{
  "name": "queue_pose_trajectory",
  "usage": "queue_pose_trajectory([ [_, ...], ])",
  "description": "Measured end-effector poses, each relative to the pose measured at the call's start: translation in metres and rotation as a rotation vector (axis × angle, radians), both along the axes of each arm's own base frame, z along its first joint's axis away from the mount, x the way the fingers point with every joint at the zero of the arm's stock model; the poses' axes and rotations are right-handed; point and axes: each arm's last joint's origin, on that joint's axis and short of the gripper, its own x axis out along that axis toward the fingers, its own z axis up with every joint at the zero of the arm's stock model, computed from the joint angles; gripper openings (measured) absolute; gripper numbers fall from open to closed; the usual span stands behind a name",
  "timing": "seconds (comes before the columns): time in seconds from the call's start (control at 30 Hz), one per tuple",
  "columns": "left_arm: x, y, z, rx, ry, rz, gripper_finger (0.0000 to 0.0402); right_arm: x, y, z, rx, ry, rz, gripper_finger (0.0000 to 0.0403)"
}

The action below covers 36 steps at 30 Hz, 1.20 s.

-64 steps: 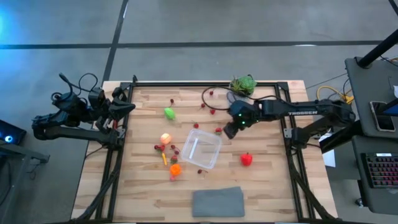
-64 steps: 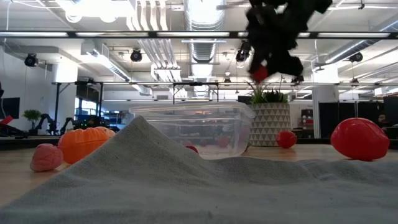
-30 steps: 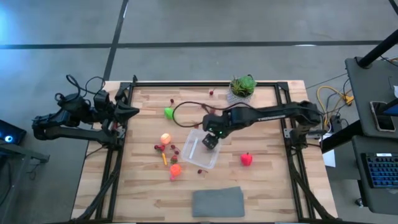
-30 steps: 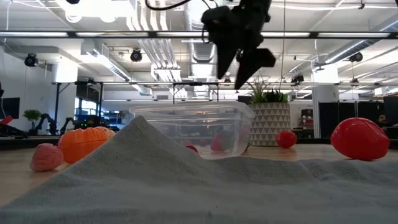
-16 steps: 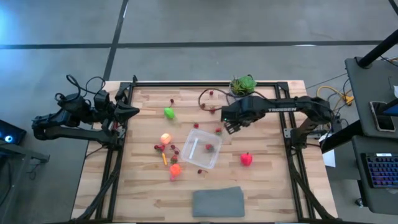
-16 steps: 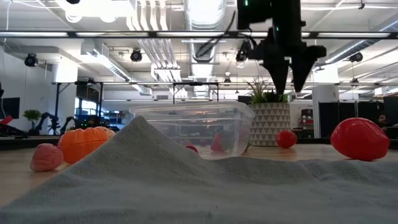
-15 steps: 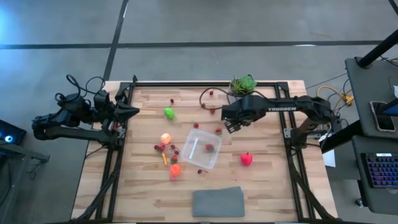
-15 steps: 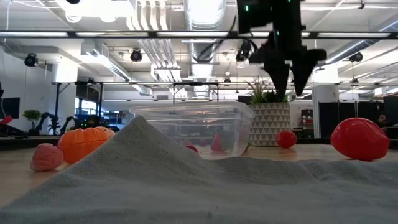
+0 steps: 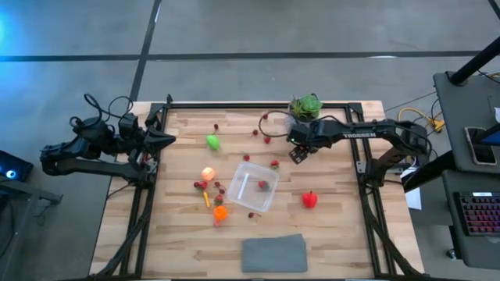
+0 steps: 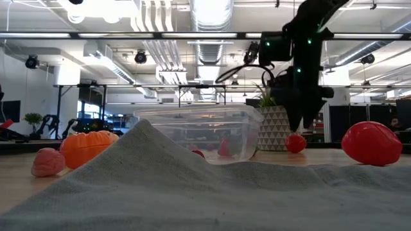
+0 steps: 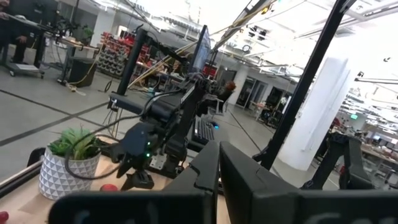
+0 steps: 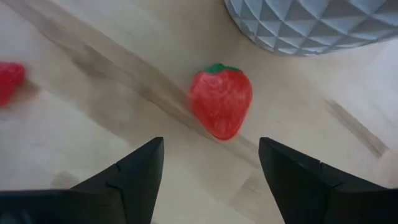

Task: Pick and placing Produce into tupperware
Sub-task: Put the red strawberry into the transparent container

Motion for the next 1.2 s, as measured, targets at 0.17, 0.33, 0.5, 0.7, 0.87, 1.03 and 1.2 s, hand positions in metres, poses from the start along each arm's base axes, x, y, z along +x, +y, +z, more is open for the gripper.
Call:
queue_pose_trajectory([
  [0.17,0.0,0.0,0.0,0.0,0.0,0.0,0.0,-0.003,-0.003,-0.011,-0.025,-0.046,0.003,0.0256],
  [0.33,0.0,0.0,0.0,0.0,0.0,0.0,0.0,-0.005,-0.004,-0.024,-0.042,-0.093,-0.005,0.0256],
  [0.5,0.0,0.0,0.0,0.0,0.0,0.001,0.0,-0.009,-0.004,-0.032,-0.048,-0.104,-0.027,0.0256],
  [0.7,0.0,0.0,0.0,0.0,0.001,0.001,0.0,-0.007,-0.005,-0.031,-0.059,-0.131,-0.062,0.0256],
  [0.87,0.001,0.0,0.0,0.0,0.003,0.001,0.0,-0.002,0.001,-0.018,-0.042,-0.213,-0.205,0.0256],
  [1.03,0.002,0.0,0.0,0.0,0.006,0.001,0.0,-0.003,0.012,0.007,0.027,-0.222,-0.462,0.0256],
  [1.2,0.002,0.0,0.004,0.001,-0.033,0.001,0.0,0.003,0.026,0.034,0.058,-0.209,-0.579,0.0256],
])
